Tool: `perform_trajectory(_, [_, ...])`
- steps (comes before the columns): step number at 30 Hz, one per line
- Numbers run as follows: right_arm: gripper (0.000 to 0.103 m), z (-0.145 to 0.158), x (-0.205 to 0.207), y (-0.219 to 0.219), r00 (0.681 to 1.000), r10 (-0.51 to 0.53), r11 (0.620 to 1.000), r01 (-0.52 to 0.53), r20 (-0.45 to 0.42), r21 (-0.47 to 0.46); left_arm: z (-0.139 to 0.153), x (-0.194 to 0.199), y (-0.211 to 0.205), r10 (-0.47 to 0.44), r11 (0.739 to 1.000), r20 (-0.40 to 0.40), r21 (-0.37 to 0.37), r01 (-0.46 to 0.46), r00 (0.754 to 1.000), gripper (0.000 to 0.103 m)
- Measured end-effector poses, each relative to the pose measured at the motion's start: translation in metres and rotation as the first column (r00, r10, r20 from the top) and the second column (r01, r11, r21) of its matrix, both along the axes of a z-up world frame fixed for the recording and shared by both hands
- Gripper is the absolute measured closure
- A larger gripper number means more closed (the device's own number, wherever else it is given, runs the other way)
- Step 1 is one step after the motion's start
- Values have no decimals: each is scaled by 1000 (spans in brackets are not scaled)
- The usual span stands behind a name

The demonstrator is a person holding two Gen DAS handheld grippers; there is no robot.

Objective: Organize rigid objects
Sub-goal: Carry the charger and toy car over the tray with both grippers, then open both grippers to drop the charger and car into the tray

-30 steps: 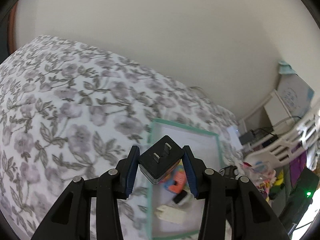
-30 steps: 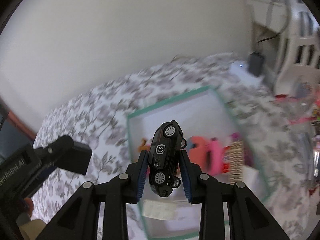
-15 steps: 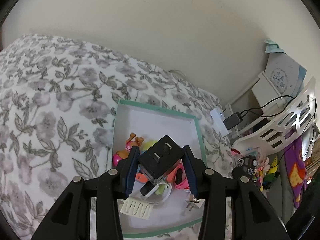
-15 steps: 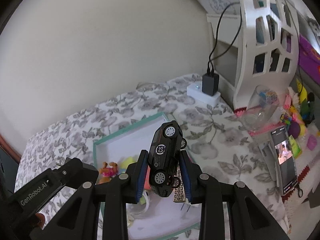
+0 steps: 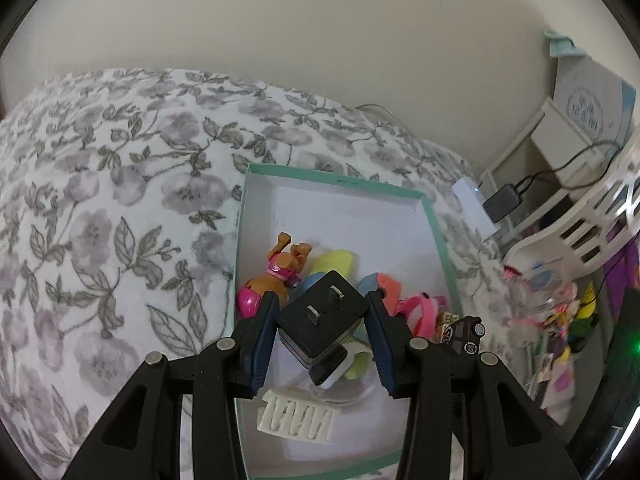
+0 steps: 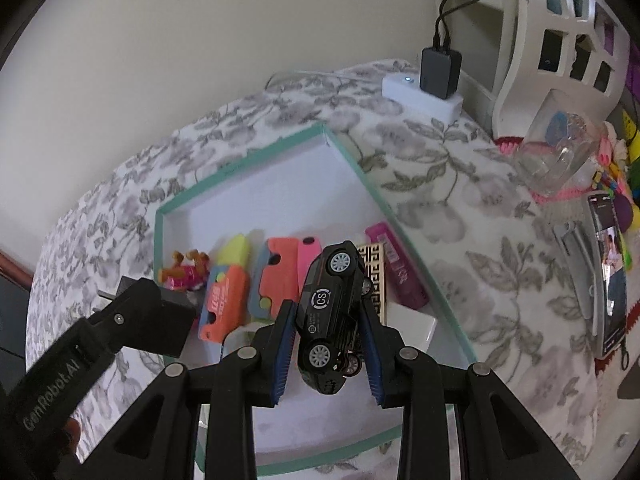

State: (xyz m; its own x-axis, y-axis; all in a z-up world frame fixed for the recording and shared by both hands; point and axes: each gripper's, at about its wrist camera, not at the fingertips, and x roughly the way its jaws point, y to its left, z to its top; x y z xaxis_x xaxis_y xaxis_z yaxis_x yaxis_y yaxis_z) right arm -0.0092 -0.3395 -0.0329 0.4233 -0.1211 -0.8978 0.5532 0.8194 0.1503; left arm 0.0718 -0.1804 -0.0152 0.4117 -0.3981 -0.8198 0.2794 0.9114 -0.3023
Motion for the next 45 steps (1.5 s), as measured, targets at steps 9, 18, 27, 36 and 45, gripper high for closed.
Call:
perform_trajectory(9, [69, -9, 6, 3, 999, 30, 999, -30, -41, 12, -11, 3, -3, 0, 1000, -24, 27, 1, 1000, 57])
perform_trajectory(18, [69, -29, 9, 6, 993, 63, 997, -57, -95, 56, -22, 1, -10, -26, 997, -57, 71, 30, 998, 57])
perform_trajectory(27, [69, -28, 9, 6, 993, 59, 997, -53, -104, 52, -18, 1, -10, -23, 998, -53, 54, 26, 998, 44])
perform_trajectory(36, [68, -7, 9, 8, 997, 58, 998, -57, -54, 14, -7, 2, -5, -17, 999, -52, 26, 19, 999, 33])
perform_trajectory(45, [69, 10, 10, 14, 997, 74, 997, -74, -1, -26, 11, 4, 10, 13, 1000, -24, 25, -12, 1000, 32])
